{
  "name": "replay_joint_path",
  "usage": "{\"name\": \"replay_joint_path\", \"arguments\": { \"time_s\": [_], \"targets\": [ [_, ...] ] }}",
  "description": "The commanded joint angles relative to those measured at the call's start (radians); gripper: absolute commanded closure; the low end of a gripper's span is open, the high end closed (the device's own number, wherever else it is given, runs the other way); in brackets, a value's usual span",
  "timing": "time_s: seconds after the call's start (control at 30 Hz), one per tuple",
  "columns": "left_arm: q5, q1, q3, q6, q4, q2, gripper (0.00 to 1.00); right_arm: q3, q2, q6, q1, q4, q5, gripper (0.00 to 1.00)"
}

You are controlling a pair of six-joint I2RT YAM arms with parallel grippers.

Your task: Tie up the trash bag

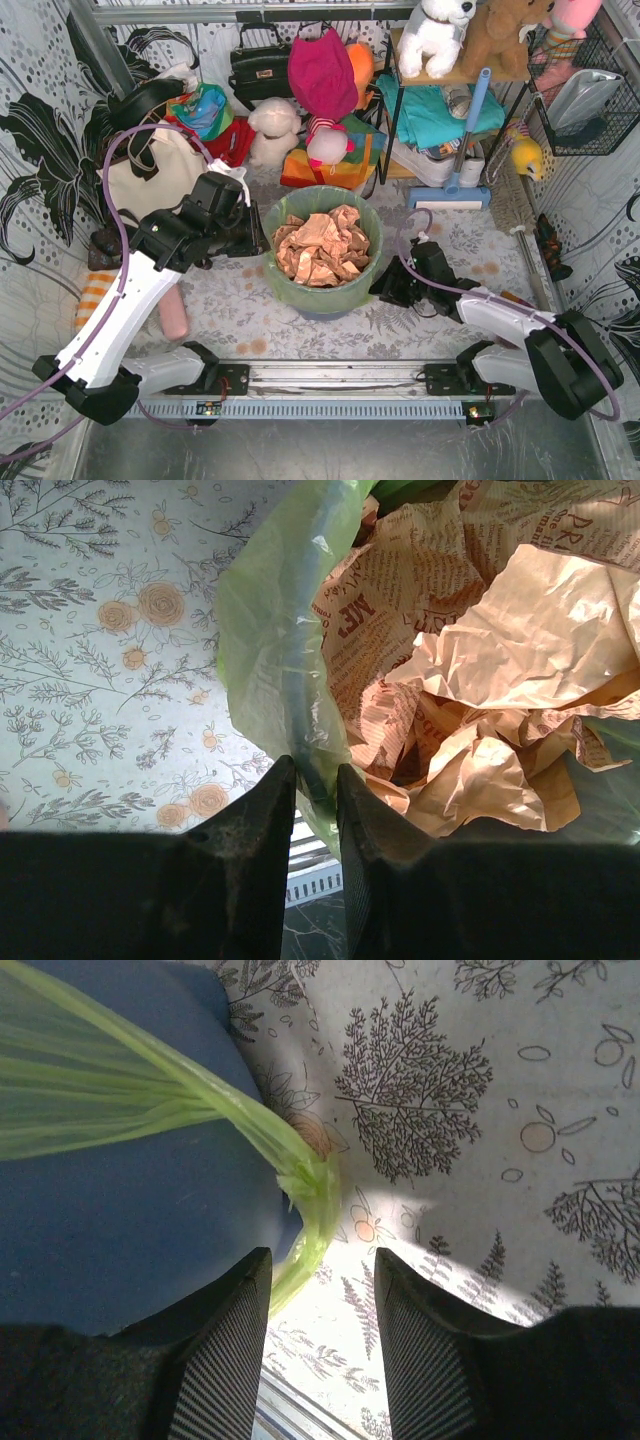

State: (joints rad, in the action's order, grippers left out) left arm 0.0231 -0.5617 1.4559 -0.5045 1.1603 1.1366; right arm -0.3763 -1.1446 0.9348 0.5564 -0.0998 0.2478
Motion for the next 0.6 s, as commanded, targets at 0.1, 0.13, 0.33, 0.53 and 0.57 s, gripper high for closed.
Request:
{"name": "replay_joint_path", "arguments": {
  "time_s": [0.1, 0.13, 0.33, 0.53, 0.57],
  "targets": [
    [0.022, 0.003, 0.005, -0.001, -0.045, 0.009, 0.7, 0.033, -0.125, 0.013, -0.035, -0.232, 0.104, 0.57],
    [0.022, 0.002, 0.005, -0.002, -0.045, 0.008, 0.7, 0.034, -0.142, 0.013, -0.037, -0.246, 0.108, 0.58],
    [0.02, 0.004, 0.003, -0.008, -0.039, 0.004, 0.7, 0.042, -0.226, 0.022, -0.048, -0.338, 0.138, 0.68],
    [0.015, 0.003, 0.004, -0.015, -0.037, -0.002, 0.7, 0.052, -0.222, 0.03, -0.049, -0.35, 0.127, 0.94],
    [0.006, 0.003, 0.007, -0.018, -0.035, -0.005, 0.7, 0.053, -0.21, 0.029, -0.05, -0.341, 0.12, 0.99]
  ]
}}
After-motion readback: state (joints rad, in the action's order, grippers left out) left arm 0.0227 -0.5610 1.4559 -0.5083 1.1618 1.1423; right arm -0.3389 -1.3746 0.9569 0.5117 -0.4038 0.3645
